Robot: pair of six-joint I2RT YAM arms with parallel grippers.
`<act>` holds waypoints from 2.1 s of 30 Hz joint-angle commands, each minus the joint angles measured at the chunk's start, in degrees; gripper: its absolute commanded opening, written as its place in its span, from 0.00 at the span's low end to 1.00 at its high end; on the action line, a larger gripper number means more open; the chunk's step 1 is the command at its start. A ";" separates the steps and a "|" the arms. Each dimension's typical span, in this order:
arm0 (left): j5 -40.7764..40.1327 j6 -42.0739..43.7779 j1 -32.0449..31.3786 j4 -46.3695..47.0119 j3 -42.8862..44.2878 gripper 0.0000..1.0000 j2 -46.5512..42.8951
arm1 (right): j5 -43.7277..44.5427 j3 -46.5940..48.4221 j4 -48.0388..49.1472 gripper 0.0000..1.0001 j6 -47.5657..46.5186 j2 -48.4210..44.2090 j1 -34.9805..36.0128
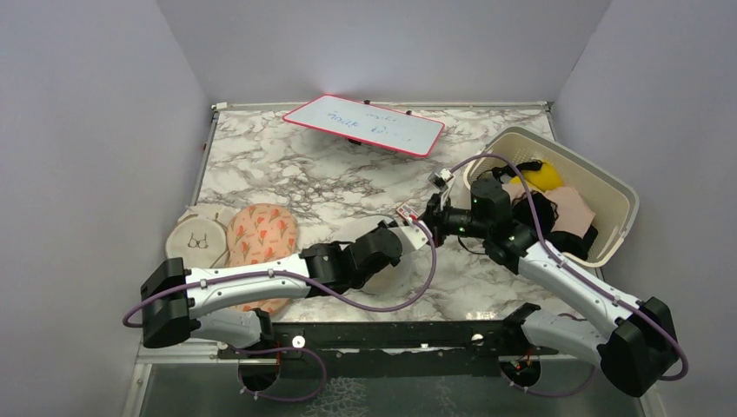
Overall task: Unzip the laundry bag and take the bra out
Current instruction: Unzip the laundry bag at the center of the board.
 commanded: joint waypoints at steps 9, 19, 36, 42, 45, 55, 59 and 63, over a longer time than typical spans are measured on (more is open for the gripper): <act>5.57 1.82 -0.09 0.13 0.97 0.00 -7.50 | 3.01 -4.79 8.02 0.01 7.31 -0.52 -0.01; 9.42 5.40 -0.17 -0.32 -2.30 0.00 -14.99 | 7.60 -0.79 4.27 0.01 2.47 2.62 -0.26; -1.01 -1.15 -0.13 -2.72 -3.14 0.36 -11.36 | -0.82 -0.20 5.42 0.01 1.77 2.64 -0.63; -0.36 0.36 -0.13 -5.34 1.40 0.56 -5.48 | -1.80 -0.42 3.87 0.01 1.08 1.35 -0.62; 0.20 0.29 -0.14 -5.97 3.49 0.61 -3.02 | -2.04 -0.15 2.91 0.01 0.70 0.79 -0.57; -1.24 -0.51 -0.13 -5.05 5.20 0.54 0.63 | -2.50 -0.74 1.31 0.01 0.73 -1.26 -0.55; -1.42 0.12 -0.13 -4.98 5.35 0.39 1.59 | -2.92 -0.95 1.47 0.01 1.01 -1.10 -0.54; -0.80 1.38 -0.14 -4.87 5.66 0.14 1.20 | -2.82 -1.19 1.79 0.01 1.43 -1.24 -0.54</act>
